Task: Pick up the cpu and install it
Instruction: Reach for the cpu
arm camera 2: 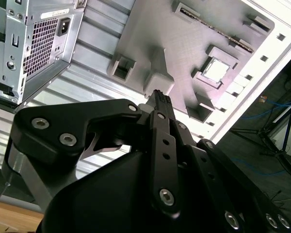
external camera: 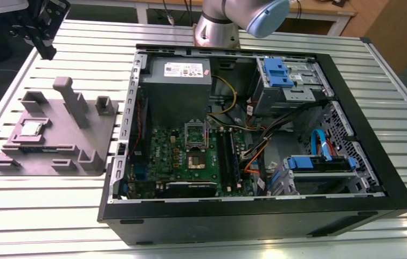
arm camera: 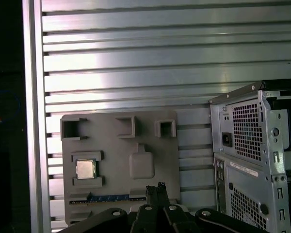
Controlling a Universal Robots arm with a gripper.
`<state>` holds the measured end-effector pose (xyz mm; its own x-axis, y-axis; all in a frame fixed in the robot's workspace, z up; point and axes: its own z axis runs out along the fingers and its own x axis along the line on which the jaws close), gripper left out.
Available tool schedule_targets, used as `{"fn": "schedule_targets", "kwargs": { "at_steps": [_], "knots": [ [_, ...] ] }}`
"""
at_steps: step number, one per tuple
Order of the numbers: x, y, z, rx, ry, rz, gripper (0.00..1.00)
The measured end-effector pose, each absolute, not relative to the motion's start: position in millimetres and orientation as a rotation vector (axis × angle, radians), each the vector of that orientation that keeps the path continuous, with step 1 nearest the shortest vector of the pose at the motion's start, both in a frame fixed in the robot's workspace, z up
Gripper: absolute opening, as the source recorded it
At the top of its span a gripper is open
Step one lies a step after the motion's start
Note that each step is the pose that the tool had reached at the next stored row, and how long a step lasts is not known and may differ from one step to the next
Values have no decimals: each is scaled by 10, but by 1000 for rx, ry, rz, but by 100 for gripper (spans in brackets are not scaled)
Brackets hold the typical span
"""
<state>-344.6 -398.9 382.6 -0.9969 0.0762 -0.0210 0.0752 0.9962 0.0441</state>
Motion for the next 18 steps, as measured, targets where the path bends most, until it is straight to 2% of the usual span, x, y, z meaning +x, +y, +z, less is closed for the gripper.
{"fn": "schedule_targets", "kwargs": {
  "at_steps": [18],
  "knots": [
    [-3627, -3989, 3819, 118, 3116, 68, 10]
  ]
}}
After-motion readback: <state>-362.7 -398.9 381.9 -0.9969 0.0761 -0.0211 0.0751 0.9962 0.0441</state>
